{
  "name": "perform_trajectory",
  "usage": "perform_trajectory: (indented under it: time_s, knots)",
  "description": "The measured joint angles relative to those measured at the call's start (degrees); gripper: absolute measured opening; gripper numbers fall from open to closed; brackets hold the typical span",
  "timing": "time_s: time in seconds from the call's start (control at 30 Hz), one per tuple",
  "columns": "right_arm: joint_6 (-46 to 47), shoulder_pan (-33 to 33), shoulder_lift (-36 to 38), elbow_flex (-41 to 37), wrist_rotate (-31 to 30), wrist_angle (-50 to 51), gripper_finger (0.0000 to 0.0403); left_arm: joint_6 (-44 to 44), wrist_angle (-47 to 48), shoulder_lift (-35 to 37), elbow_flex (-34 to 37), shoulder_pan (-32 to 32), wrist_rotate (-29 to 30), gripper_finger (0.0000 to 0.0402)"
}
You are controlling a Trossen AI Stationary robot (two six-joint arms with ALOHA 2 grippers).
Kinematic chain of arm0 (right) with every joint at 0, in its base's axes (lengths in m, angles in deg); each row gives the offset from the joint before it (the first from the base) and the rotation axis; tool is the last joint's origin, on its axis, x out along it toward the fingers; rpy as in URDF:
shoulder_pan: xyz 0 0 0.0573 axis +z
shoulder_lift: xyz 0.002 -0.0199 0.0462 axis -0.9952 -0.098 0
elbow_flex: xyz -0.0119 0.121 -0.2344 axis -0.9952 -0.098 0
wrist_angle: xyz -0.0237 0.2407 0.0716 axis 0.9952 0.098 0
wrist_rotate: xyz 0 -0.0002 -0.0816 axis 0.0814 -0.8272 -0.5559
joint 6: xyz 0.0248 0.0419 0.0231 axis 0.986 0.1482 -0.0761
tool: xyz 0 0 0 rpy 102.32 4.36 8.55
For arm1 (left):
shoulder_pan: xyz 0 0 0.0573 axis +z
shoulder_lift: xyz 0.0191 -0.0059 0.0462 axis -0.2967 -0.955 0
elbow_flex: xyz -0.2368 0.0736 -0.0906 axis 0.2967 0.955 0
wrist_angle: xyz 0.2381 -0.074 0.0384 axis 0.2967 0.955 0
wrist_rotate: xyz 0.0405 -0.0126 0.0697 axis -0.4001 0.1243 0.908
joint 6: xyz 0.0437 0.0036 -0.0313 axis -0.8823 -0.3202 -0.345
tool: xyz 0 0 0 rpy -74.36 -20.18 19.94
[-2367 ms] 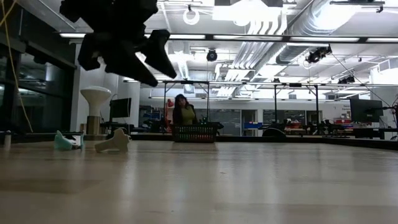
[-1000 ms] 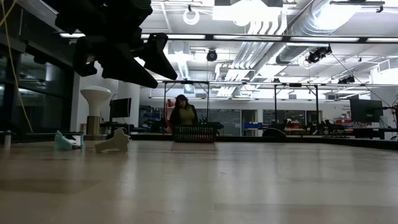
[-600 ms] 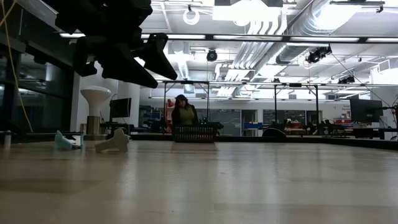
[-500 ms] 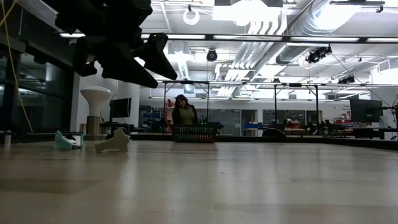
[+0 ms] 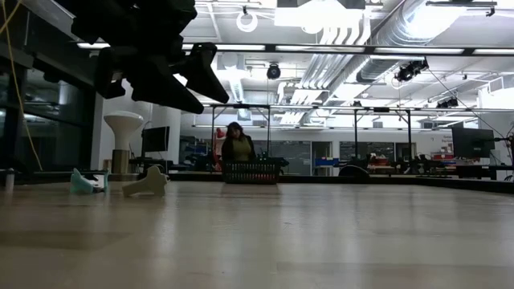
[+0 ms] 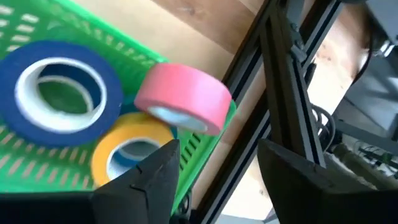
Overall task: Pick and place Stapler, Stapler remover, tape
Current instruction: Put the pink tape into the green bin
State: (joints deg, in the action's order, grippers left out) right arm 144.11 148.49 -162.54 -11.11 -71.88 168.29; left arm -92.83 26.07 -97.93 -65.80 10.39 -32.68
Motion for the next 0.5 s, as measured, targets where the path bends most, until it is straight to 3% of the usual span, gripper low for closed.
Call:
perform_trajectory:
  time_s: [0.3, 0.5]
  knots:
    - [1.75, -0.06, 1.33, 0.0, -1.8, 0.86, 0.0204, 0.0, 0.0, 0.0, 0.0, -0.01, -0.01, 0.0259]
    - [2.26, -1.8, 1.33, 0.0, -1.82, 1.34, 0.0108, 0.0, 0.3, 0.0, 0.0, 0.0, 0.01, 0.0259]
